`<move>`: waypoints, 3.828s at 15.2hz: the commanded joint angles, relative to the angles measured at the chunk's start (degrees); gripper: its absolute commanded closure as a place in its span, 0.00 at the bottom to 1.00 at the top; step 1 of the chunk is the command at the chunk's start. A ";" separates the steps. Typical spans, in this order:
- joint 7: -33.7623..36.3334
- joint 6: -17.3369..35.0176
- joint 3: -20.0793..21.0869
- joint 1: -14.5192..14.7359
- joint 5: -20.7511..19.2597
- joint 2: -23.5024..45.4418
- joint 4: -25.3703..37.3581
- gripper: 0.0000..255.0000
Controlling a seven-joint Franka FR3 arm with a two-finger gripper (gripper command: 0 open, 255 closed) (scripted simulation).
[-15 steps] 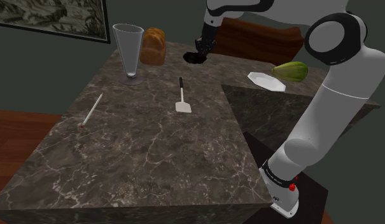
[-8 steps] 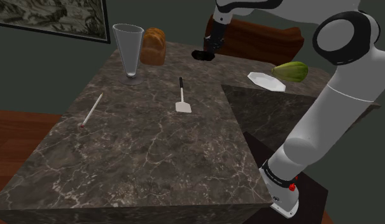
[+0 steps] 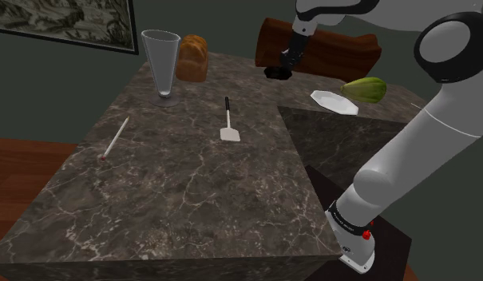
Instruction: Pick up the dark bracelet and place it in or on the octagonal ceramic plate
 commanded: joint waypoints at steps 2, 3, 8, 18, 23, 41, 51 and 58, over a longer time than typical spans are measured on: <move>-3.77 -0.10 -1.96 -1.76 -0.18 -1.65 -1.57 1.00; -5.04 -0.10 -2.64 -2.36 -0.26 -2.16 -2.09 1.00; -11.55 -0.29 -6.29 -5.35 -0.66 -3.87 -3.69 1.00; -25.56 -1.40 -14.24 -11.38 -0.43 -2.88 -1.90 1.00; -33.17 -2.39 -18.34 -14.58 0.89 0.06 1.52 1.00; -37.49 8.10 -20.13 -16.18 2.53 2.87 -6.68 1.00; -37.56 7.89 -20.18 -16.16 2.66 3.11 -6.27 0.00; -36.91 1.04 -20.17 -16.15 1.70 1.52 -0.79 0.00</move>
